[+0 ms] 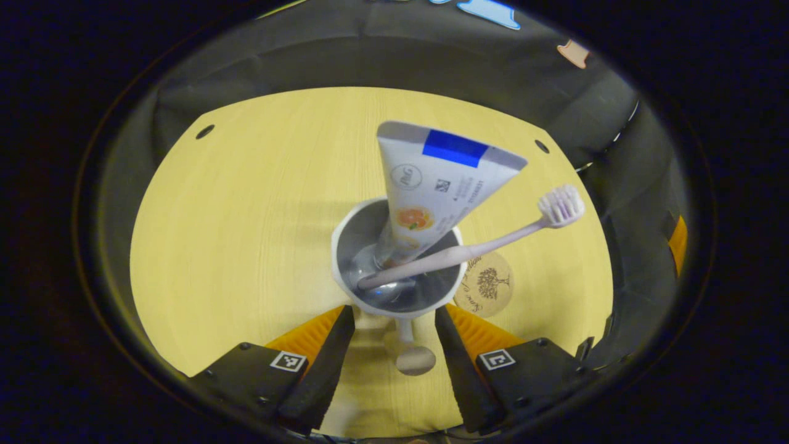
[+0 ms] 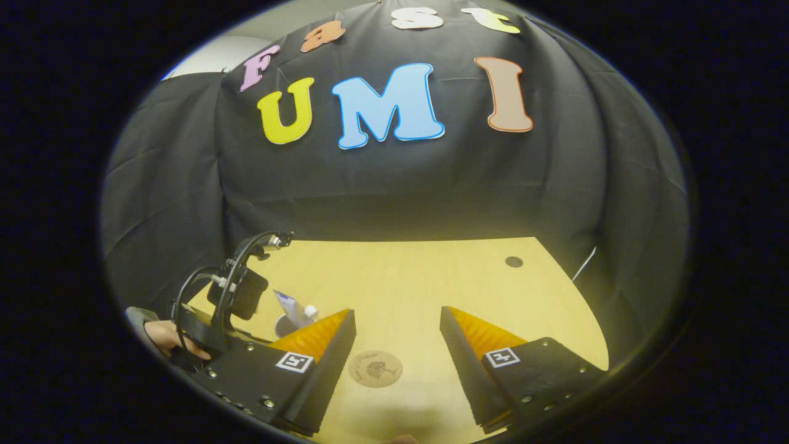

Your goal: Put the toothbrush and toothpaste on the desktop into the cup, then pick up the cup and place it on the coaster on the desktop.

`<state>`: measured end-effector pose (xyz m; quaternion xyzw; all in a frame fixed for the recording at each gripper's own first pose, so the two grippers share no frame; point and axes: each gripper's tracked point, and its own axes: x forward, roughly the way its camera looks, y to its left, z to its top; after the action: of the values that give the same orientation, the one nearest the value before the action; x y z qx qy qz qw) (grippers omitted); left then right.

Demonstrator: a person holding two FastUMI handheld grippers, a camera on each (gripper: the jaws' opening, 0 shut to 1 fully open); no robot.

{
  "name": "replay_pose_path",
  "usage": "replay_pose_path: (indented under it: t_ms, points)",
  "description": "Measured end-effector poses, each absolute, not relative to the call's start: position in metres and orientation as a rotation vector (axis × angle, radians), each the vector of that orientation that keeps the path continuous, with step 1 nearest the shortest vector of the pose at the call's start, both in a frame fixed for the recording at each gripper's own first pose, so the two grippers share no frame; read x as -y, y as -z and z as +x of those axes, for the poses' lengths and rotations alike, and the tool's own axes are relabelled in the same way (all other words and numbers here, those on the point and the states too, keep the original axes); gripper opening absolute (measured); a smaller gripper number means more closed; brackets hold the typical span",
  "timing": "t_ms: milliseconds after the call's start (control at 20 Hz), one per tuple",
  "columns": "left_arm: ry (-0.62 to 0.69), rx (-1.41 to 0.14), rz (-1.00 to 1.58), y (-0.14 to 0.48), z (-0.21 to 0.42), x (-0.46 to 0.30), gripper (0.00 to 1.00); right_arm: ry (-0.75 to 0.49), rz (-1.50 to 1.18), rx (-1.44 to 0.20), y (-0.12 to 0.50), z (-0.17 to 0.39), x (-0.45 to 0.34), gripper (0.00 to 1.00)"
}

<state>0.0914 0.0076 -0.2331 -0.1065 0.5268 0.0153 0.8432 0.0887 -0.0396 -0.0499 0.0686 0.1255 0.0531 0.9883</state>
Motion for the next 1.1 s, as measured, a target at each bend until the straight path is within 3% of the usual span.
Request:
replay_pose_path:
  t_ms: [100,350,450,500,550,850,1100]
  points:
    - [-0.049,-1.131,-0.227,0.238,0.093,-0.01,0.85,-0.105,0.141,-0.26,0.053,0.089,0.044,0.86]
    - [-0.058,-1.157,-0.232,0.245,0.093,-0.007,0.68,-0.104,0.149,-0.278,0.06,0.089,0.049,0.86]
    - [-0.055,-1.159,-0.228,0.247,0.093,-0.006,0.65,-0.102,0.153,-0.284,0.062,0.087,0.05,0.86]
    - [-0.062,-1.165,-0.229,0.246,0.091,-0.007,0.61,-0.101,0.153,-0.286,0.063,0.086,0.051,0.86]
    - [-0.054,-1.167,-0.221,0.246,0.091,-0.007,0.43,-0.097,0.151,-0.288,0.064,0.085,0.051,0.86]
    - [-0.039,-1.14,-0.122,0.246,0.091,-0.009,0.34,-0.086,0.148,-0.286,0.065,0.08,0.052,0.86]
    - [-0.013,-1.1,-0.128,0.237,0.091,0.005,0.33,-0.064,0.152,-0.275,0.062,0.074,0.058,0.86]
